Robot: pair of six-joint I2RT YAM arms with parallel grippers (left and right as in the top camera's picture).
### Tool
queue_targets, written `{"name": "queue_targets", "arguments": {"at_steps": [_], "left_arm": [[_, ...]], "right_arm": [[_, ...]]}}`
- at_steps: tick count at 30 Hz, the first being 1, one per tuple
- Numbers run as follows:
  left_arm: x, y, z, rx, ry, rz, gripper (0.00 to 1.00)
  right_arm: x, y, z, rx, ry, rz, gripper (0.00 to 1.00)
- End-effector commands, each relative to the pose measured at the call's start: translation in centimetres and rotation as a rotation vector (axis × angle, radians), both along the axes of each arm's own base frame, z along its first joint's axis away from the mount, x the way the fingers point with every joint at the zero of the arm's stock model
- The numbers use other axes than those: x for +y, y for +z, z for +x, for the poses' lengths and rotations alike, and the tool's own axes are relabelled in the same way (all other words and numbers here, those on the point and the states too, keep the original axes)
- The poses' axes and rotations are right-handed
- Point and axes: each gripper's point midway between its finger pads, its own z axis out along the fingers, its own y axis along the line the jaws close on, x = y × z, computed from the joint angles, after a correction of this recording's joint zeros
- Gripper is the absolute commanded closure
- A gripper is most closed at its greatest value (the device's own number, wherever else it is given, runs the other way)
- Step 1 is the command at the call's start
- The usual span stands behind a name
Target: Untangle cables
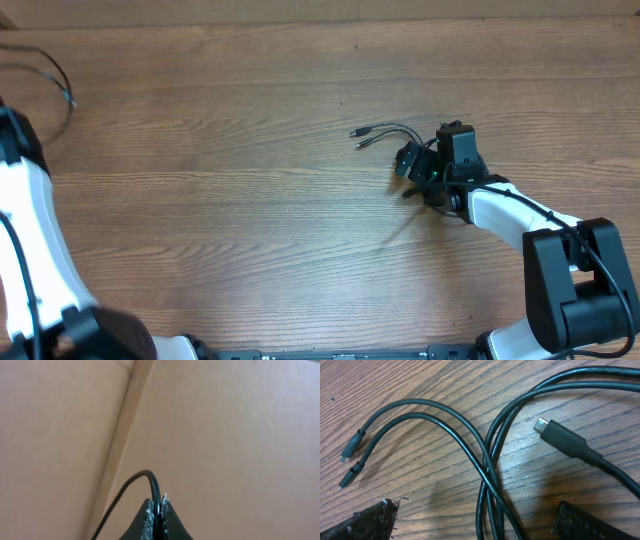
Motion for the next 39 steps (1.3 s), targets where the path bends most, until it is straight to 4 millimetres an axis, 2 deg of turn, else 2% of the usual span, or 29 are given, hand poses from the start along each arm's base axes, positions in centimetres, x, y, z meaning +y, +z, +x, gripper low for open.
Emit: {"name": "queue_targets", "arguments": {"at_steps": [1,3,6,10,13,16,20,23,27,29,30,32,33,34,35,39], "left_arm": [[1.4,-1.2,4.3,0.018,-0.011,0.001,0.96],[2.0,-4.6,6.8,0.089,-0.031,-0.062,0.96],[2.5,-12.3,10.1,0.242,-0.045,-0.158,0.96],[3.0,-21.8,12.2,0.446,-0.030,-0.246,0.96],[3.1,-28.0,12.5,0.584,-0.029,-0.305,0.96],[3.1,-33.7,11.7,0.725,-0.017,-0.371,0.96],[3.4,-39.1,10.4,0.856,0.001,-0.431,0.96],[3.5,-40.9,9.5,0.907,0.011,-0.458,0.96],[4.0,-40.8,9.0,0.922,0.037,-0.451,0.95],[3.9,-40.3,8.9,0.920,0.037,-0.450,0.80],[3.9,-40.1,8.8,0.920,0.038,-0.451,0.65],[3.8,-39.2,8.7,0.917,0.038,-0.449,0.43],[3.8,-38.7,8.7,0.917,0.040,-0.447,0.21],[4.0,-38.2,8.5,0.924,0.051,-0.444,0.08],[4.2,-37.4,8.2,0.931,0.069,-0.442,0.00],[5.3,-32.4,7.1,0.965,0.162,-0.435,0.00]], "right_arm": [[1.3,-5.5,-5.6,0.239,0.021,0.090,0.00],[1.3,-5.5,-5.6,0.239,0.021,0.090,0.00],[1.3,-5.5,-5.6,0.239,0.020,0.090,0.00],[1.3,-5.5,-5.6,0.239,0.021,0.090,0.00],[1.3,-5.5,-5.6,0.239,0.020,0.090,0.00],[1.3,-5.5,-5.6,0.239,0.020,0.090,0.00],[1.3,-5.5,-5.6,0.239,0.021,0.090,0.00],[1.3,-5.5,-5.6,0.239,0.021,0.090,0.00],[1.3,-5.5,-5.6,0.239,0.021,0.090,0.00],[1.3,-5.5,-5.6,0.239,0.021,0.090,0.00],[1.3,-5.5,-5.6,0.239,0.021,0.090,0.00],[1.3,-5.5,-5.6,0.239,0.021,0.090,0.00],[1.3,-5.5,-5.6,0.239,0.020,0.090,0.00],[1.3,-5.5,-5.6,0.239,0.021,0.090,0.00],[1.3,-5.5,-5.6,0.239,0.021,0.090,0.00],[1.3,-5.5,-5.6,0.239,0.021,0.090,0.00]]}}
